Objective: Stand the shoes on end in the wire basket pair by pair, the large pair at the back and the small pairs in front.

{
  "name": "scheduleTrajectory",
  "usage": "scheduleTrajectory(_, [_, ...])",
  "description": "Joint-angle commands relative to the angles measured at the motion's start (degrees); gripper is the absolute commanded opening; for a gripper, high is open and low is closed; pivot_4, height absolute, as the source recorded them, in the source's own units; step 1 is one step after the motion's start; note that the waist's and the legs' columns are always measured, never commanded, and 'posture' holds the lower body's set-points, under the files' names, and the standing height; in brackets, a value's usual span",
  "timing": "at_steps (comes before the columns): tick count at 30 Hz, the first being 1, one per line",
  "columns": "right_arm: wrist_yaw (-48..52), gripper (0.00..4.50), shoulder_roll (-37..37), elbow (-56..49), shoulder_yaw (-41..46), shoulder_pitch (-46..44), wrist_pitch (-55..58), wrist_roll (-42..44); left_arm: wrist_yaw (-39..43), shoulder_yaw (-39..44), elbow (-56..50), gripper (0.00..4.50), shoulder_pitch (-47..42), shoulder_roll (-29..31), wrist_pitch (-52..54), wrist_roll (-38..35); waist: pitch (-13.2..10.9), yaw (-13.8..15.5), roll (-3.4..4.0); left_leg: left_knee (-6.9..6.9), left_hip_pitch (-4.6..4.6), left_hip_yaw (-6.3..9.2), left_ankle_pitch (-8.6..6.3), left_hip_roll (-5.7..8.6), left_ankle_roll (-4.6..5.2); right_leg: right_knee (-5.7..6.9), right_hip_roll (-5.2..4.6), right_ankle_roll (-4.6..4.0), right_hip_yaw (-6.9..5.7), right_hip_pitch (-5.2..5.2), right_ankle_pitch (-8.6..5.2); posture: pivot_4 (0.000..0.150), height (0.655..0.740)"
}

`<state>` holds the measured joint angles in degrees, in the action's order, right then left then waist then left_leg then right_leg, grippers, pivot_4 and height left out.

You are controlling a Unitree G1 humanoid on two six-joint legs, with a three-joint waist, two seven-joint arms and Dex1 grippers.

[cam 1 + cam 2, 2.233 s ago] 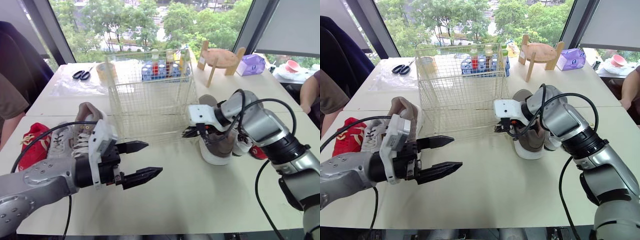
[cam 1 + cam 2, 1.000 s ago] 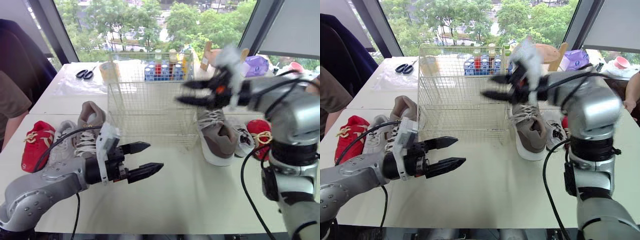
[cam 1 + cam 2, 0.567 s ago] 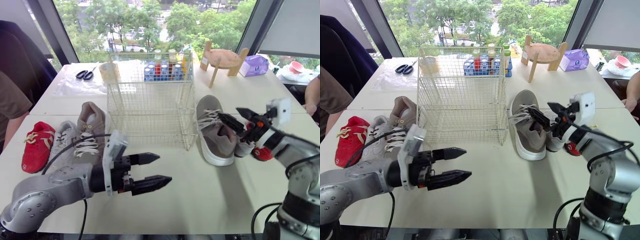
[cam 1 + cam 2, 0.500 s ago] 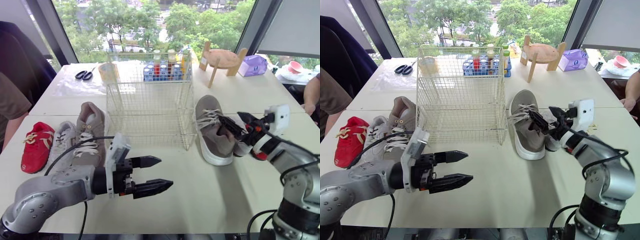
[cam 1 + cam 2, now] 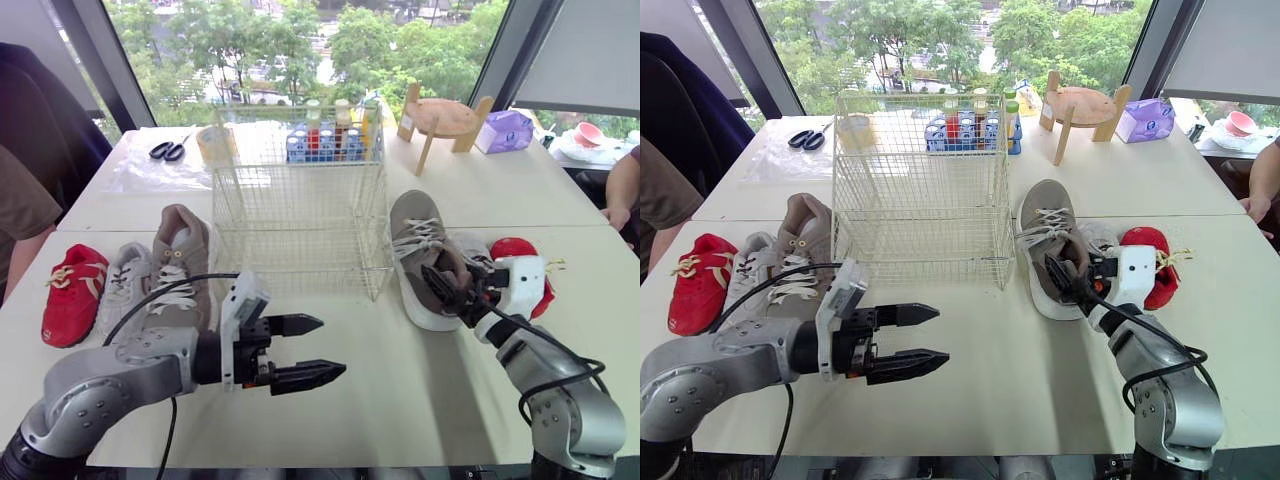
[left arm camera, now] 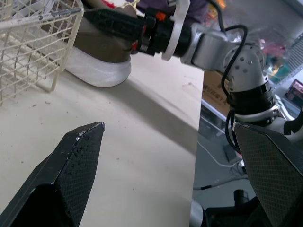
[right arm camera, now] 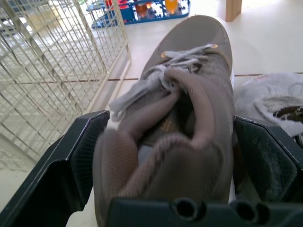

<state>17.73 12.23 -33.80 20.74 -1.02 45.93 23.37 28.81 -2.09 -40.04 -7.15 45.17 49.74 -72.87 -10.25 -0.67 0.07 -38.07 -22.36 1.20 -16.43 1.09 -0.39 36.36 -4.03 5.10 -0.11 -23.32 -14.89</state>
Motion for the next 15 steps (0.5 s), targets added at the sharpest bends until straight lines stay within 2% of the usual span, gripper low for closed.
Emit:
scheduleTrajectory(1, [-0.6,4.48,0.1,-0.5,-0.9,1.3,-2.5,0.2,1.0,0.0,-0.4,4.50,-0.3,-0.4,0.1,0.8,0.0,0.0,0.00,0.00,0.00,0.00,0.00,0.00,0.00,0.00,0.00,0.00,0.00,0.00,0.00,0.150,0.7400])
scheduleTrajectory(3, [-1.2,4.48,0.2,0.5,-2.0,2.1,-4.0,-0.7,1.4,-0.2,-0.3,4.50,-0.3,-0.6,0.1,1.7,0.0,0.0,-0.01,0.00,0.00,0.00,0.00,0.00,0.00,0.00,0.00,-0.02,0.00,0.00,-0.01,0.150,0.7400])
scheduleTrajectory(6, [-2.7,3.70,0.4,2.1,-4.4,3.3,-7.0,-3.4,1.6,-0.3,-0.2,4.50,-0.3,-1.0,0.2,2.5,0.0,0.0,-0.05,0.00,0.01,0.00,0.00,0.00,0.00,0.00,0.00,-0.03,0.00,0.01,-0.02,0.150,0.7400])
scheduleTrajectory(12, [-4.5,1.18,0.2,4.8,-7.8,6.5,-12.2,-7.2,2.3,0.2,0.0,4.50,-0.1,-1.1,0.4,3.5,0.2,0.0,-0.26,0.00,0.06,0.02,0.00,-0.02,0.00,0.00,0.01,-0.03,0.01,0.06,-0.02,0.150,0.7400])
scheduleTrajectory(15, [-6.0,0.40,-0.5,5.9,-7.8,6.1,-13.6,-7.6,2.9,0.5,0.3,4.50,-0.4,-1.0,0.5,4.0,0.4,0.0,-0.61,0.00,0.10,0.03,0.00,-0.03,0.00,-0.02,0.00,-0.08,0.01,0.12,-0.05,0.150,0.7400])
